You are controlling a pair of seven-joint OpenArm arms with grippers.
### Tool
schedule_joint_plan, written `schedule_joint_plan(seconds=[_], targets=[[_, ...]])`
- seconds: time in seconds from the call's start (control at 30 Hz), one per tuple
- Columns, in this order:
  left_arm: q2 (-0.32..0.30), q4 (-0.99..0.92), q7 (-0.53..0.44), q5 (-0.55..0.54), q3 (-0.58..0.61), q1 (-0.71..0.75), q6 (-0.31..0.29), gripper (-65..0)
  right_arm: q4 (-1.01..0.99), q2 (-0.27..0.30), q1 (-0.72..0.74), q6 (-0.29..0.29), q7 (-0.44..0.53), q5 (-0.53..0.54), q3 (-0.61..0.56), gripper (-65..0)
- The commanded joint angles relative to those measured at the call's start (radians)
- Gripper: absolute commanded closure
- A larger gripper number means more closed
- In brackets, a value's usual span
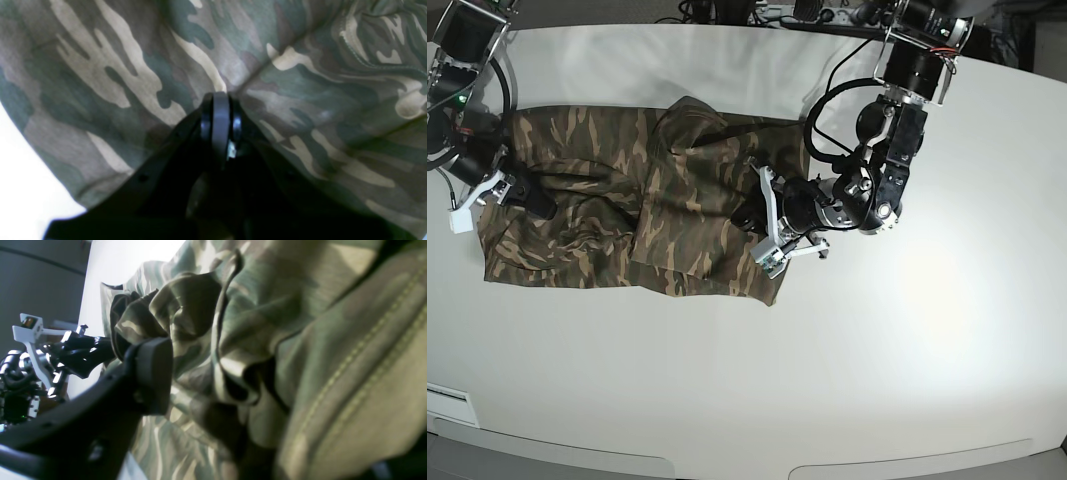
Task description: Fold the T-shirt properly
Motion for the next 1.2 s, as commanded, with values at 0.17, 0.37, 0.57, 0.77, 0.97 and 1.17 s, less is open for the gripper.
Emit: schedule_joint_plan(seconds=[0.17,0.37,0.57,0.77,0.97,1.17], targets=[[-0.03,-0.018,0.186,0.102,0.0,0.008,0.042,0.0,-0.002,0.009,0.031,-0.017,-0.057,-0.092,-0.007,0.0],[-0.03,-0.017,0.245,-0.019,0.0,-0.059,0.042,-6.9,-0.002,0.01,0.08,-0.017,-0.057,-0.124,-0.007,0.0],[-0.03,-0.014,0.298,-0.194,0.0,-0.132,0.042,-35.1,-0.002,0.015,0.103,-0.017,-0.057,-0.128,-0.007,0.0],[-0.031,0.015,0.34,-0.314,-0.004,-0.2,0.042,-35.2,0.002,0.086,0.136,-0.017,-0.049,-0.206,-0.007,0.0],[-0.036,0.045,0.346,-0.304,-0.057,-0.2,0.025,-35.2,0.058,0.177,0.135,-0.017,0.019,-0.31,-0.007,0.0],[-0.036,0.045,0.347,-0.304,-0.128,-0.17,-0.011,-35.2,0.23,0.206,0.135,-0.143,0.113,-0.571,-0.007,0.0]])
